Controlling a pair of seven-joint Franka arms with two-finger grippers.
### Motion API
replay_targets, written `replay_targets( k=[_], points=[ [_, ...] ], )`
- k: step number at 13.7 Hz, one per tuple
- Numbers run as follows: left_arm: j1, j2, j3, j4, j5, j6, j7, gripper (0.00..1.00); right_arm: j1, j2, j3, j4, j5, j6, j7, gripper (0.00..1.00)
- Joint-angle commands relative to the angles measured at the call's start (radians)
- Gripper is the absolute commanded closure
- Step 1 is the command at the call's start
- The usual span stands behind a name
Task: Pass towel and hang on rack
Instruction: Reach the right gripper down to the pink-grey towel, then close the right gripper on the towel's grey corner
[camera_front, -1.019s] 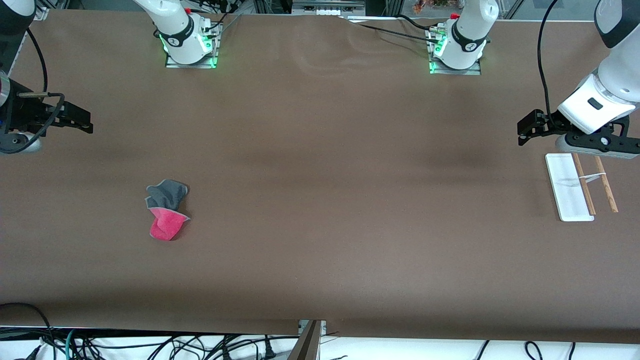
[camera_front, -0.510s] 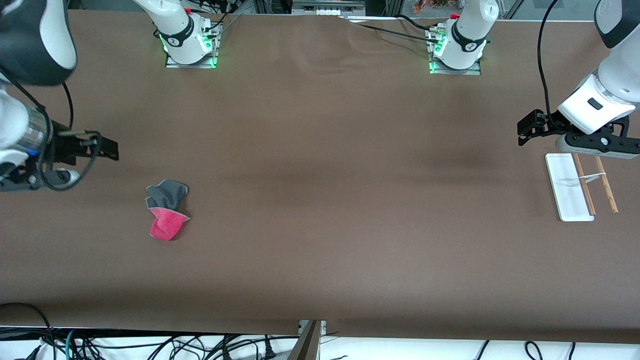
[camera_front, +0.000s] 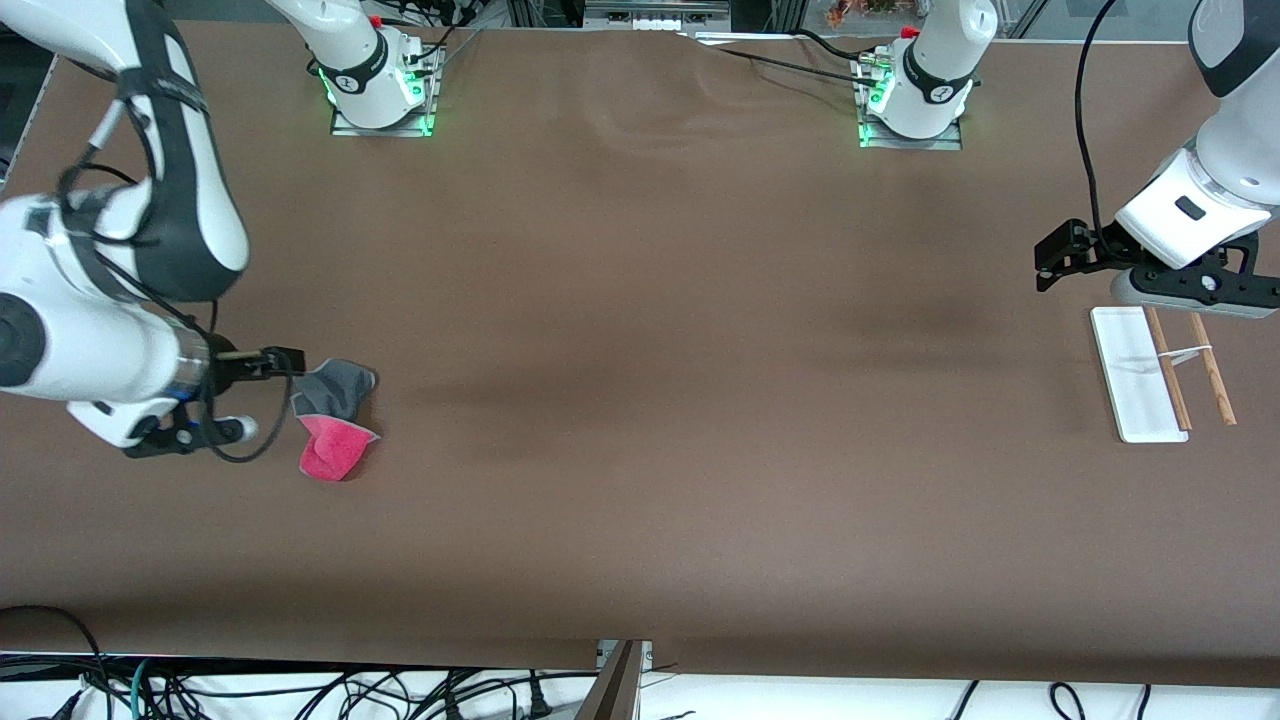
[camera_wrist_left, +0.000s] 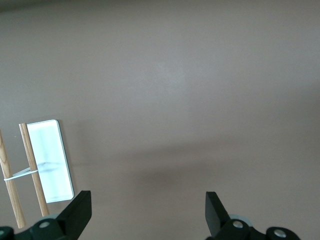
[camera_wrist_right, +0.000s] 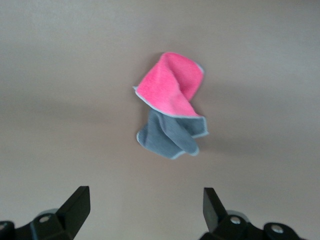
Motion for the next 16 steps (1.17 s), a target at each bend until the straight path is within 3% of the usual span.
replay_targets(
  k=[1, 7, 16],
  points=[
    [0.004, 0.016, -0.002, 0.036, 0.006, -0.023, 0.022, 0.00, 0.019, 0.045, 0.001, -0.015, -0.020, 0.055, -0.004, 0.00],
    [0.004, 0.016, -0.002, 0.035, 0.006, -0.023, 0.023, 0.00, 0.011, 0.100, 0.000, -0.080, -0.045, 0.226, -0.072, 0.00],
    [0.006, 0.016, -0.002, 0.036, 0.006, -0.024, 0.023, 0.00, -0.009, 0.171, -0.005, -0.112, -0.045, 0.326, -0.152, 0.00]
  ],
)
